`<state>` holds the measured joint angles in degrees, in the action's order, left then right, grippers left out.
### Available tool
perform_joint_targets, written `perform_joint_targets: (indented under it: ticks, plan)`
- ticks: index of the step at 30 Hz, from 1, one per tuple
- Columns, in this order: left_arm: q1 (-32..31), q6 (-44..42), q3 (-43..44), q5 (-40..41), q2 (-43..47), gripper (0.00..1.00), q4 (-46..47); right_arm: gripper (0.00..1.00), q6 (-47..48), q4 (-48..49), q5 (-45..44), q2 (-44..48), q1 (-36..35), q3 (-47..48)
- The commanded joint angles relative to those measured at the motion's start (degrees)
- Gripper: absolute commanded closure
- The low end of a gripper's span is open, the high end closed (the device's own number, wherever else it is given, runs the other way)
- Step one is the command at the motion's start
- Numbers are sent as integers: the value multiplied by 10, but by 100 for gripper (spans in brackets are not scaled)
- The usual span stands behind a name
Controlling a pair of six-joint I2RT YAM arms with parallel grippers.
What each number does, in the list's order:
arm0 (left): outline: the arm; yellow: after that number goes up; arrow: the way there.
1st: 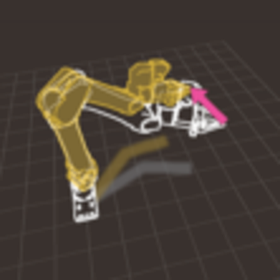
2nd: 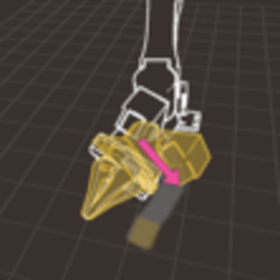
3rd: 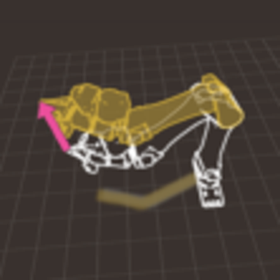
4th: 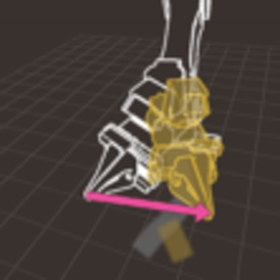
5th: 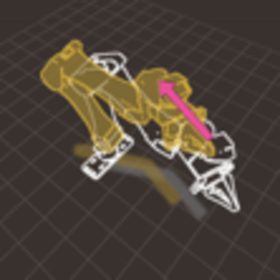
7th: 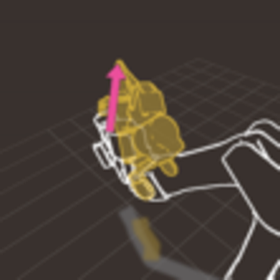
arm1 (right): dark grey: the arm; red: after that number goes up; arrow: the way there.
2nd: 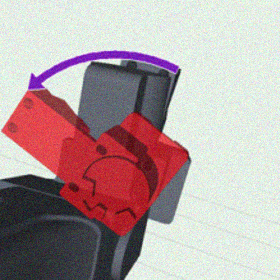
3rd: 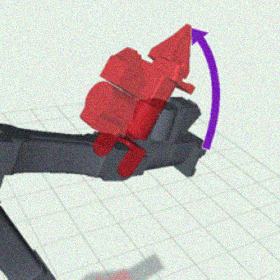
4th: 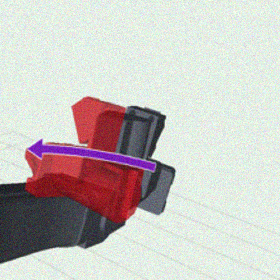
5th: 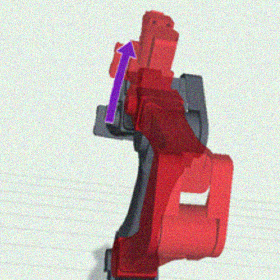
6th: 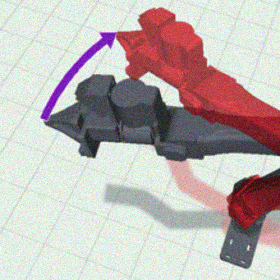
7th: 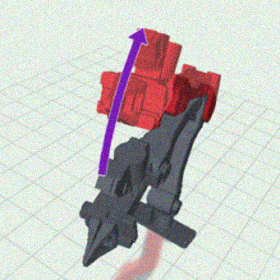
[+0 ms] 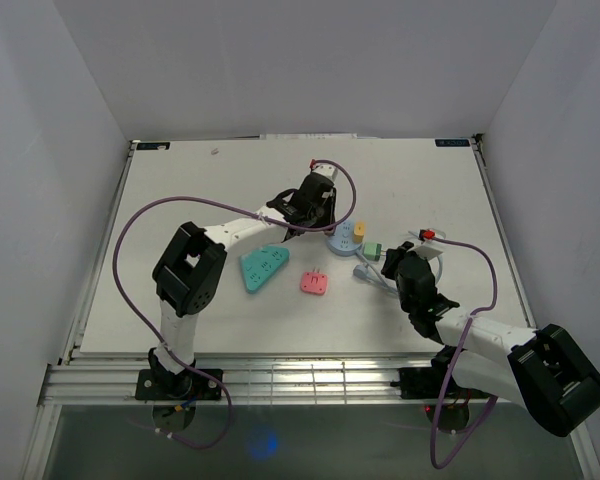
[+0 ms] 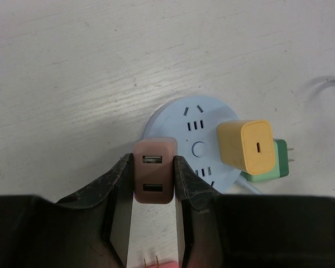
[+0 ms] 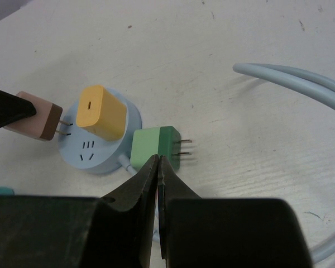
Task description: Insert the plug
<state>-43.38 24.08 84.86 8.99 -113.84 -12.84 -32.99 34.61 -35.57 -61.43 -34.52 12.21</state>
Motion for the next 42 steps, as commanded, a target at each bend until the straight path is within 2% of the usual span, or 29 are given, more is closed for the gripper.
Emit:
perform_joint_targets:
  ticks: [1, 11, 24, 31, 42]
  plan:
    - [-6, 2, 0, -1, 19, 100, 7, 92, 2, 24, -7, 10, 2, -3]
    - [-30, -11, 28, 41, 0, 100, -26, 92, 4, 20, -8, 8, 2, 0]
    - [-33, -6, 68, 94, -15, 100, -72, 92, 5, 17, -11, 12, 2, -2]
    - [-33, -9, 88, 85, -37, 100, -76, 92, 5, 16, -9, 12, 2, -1]
    - [-33, -27, 73, 74, -42, 100, -63, 92, 6, 16, -6, 12, 2, 0]
